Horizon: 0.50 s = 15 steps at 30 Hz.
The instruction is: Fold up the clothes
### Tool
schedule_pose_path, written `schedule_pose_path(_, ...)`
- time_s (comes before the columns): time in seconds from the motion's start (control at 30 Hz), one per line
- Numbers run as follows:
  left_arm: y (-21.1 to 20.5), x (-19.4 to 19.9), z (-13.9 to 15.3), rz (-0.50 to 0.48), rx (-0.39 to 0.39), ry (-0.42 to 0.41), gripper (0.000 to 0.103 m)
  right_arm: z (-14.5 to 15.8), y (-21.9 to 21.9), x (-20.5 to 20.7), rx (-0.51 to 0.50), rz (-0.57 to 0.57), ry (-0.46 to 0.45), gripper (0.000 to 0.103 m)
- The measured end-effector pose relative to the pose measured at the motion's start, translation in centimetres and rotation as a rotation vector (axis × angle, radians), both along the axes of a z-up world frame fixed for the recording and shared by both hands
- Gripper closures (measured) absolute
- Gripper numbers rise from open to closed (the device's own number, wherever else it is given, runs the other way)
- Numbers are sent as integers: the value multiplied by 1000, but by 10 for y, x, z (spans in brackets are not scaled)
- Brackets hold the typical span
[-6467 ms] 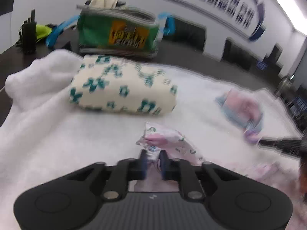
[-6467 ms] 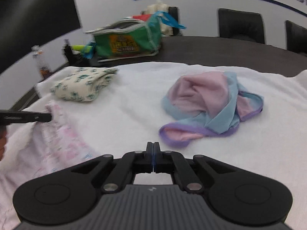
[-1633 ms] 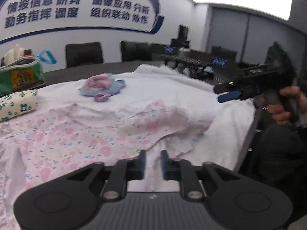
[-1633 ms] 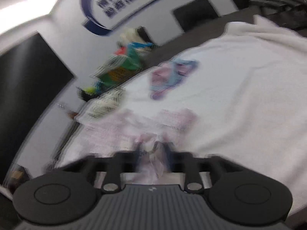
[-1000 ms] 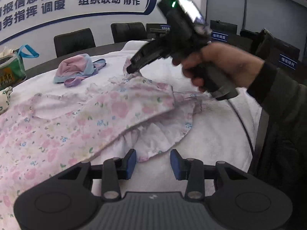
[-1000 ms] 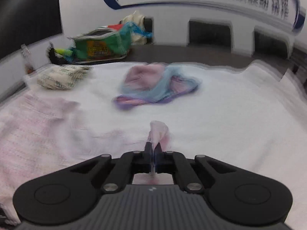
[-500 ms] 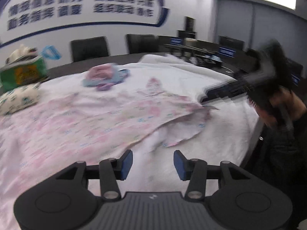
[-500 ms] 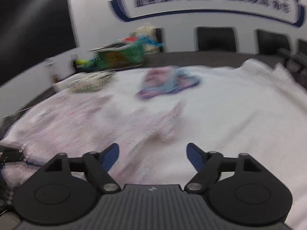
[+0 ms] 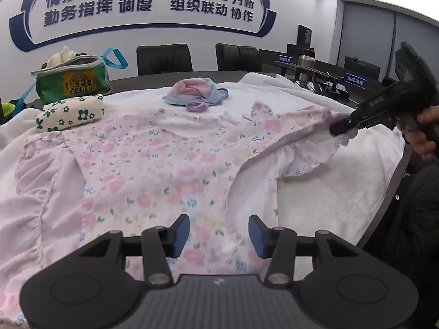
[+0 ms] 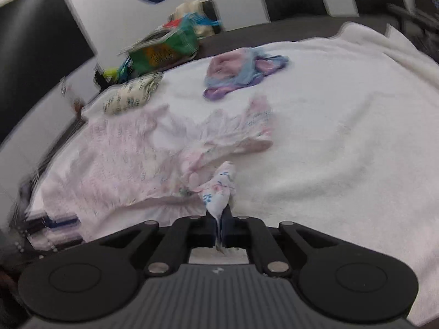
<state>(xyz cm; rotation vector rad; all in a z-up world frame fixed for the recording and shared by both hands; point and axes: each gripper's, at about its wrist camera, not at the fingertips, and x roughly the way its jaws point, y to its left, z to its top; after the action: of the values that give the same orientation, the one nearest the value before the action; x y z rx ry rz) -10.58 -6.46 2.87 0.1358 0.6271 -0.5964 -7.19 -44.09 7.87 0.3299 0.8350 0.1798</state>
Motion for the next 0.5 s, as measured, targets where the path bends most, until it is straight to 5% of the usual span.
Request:
schedule_pose_path(0.1, 9, -10, 1, -18, 5, -15, 57, -4, 2, -1, -166, -70, 34, 64)
schedule_pose_path(0.2, 23, -18, 1, -56, -3, -23, 53, 1, 29, -28, -290, 20, -150, 63)
schedule_pose_path(0.3, 30, -18, -4, -60, -2, -7, 50, -4, 78, -57, -401, 327, -334, 59)
schedule_pose_path(0.37, 32, -15, -8, -51, 3, 7, 50, -22, 112, -63, -508, 540, -353, 50)
schedule_pose_path(0.5, 35, -10, -15, -28, -1, 34, 50, -50, 128, -39, -602, 604, -278, 50)
